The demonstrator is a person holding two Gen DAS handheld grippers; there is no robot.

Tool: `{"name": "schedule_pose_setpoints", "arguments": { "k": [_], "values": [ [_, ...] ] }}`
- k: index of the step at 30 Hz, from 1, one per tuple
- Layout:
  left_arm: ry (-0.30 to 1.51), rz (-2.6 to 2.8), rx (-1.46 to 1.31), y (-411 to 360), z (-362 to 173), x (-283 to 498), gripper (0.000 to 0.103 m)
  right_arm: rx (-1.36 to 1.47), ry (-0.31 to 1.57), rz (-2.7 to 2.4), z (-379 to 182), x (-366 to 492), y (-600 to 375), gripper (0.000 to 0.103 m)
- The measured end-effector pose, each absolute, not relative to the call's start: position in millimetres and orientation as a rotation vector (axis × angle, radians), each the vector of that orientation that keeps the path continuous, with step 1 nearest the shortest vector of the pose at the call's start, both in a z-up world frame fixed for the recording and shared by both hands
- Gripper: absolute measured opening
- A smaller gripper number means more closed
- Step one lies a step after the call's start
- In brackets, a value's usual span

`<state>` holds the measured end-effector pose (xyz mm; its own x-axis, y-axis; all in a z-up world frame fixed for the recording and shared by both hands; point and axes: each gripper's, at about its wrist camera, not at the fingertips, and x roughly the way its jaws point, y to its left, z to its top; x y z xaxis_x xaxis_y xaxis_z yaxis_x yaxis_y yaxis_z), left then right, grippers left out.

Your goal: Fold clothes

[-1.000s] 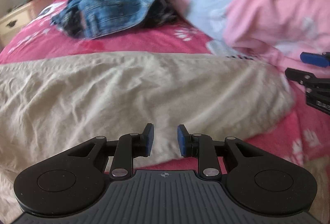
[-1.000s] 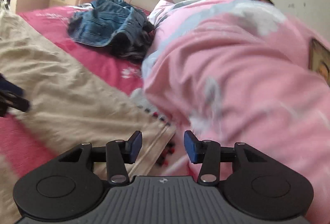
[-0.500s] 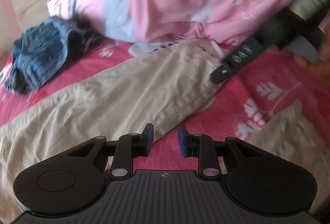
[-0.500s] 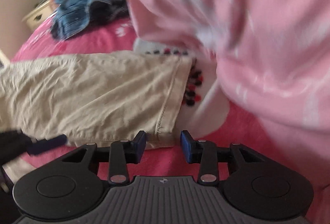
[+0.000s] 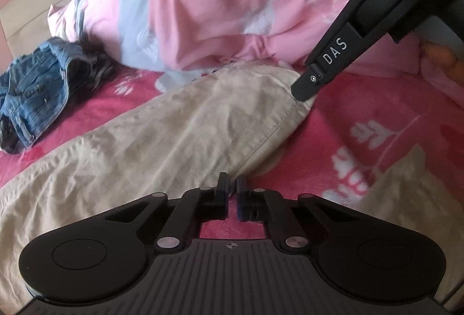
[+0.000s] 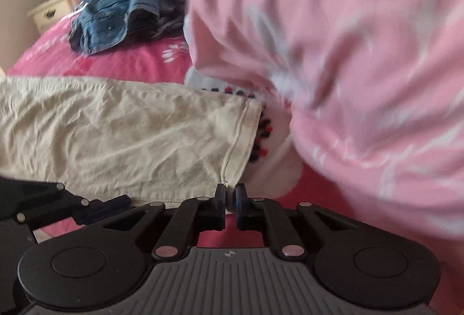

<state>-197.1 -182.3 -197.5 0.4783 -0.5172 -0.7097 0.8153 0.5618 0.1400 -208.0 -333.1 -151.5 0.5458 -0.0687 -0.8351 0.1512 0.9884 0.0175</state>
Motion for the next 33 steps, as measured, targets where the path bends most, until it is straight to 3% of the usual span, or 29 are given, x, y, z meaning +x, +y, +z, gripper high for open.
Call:
{"name": "schedule_pose_setpoints", "arguments": {
  "k": [6, 11, 12, 14, 15, 19, 24, 27, 33],
  "values": [
    [0.654, -0.906, 0.459, -189.7, -187.3, -206.6, 0.000, -0.028, 0.952, -0.172, -131.5, -213.1, -331.4, 0.006],
    [0.719, -0.912, 0.441, -196.2, -199.3, -203.9, 0.000, -0.040, 1.058, -0.171, -181.0, -200.3, -335.6, 0.010],
    [0.726, -0.906, 0.431, -192.4, -198.6, -203.4, 0.002, -0.042, 1.076, -0.172, -189.9, -198.2, -336.7, 0.015],
    [0.744, -0.890, 0.392, -177.2, -193.2, -201.8, 0.011, -0.090, 1.062, -0.194, -189.0, -199.9, -336.2, 0.040],
    [0.757, -0.879, 0.362, -167.6, -190.2, -200.6, 0.018, -0.122, 1.055, -0.205, -184.9, -202.2, -335.3, 0.042],
    [0.846, -0.772, 0.135, -106.4, -171.2, -184.5, 0.023, -0.236, 1.053, -0.197, -158.9, -218.2, -330.7, 0.042],
    [0.862, -0.474, -0.138, -5.6, -148.8, -154.7, 0.031, -0.196, 0.890, 0.039, -99.9, -213.4, -295.6, 0.042],
    [0.837, -0.244, -0.227, 53.1, -149.7, -138.2, 0.032, -0.135, 0.785, 0.249, -88.8, -166.7, -254.0, 0.048],
    [0.782, 0.148, -0.380, 148.0, -168.6, -121.7, 0.032, -0.043, 0.744, 0.626, -123.5, -11.4, -147.0, 0.048]
  ]
}}
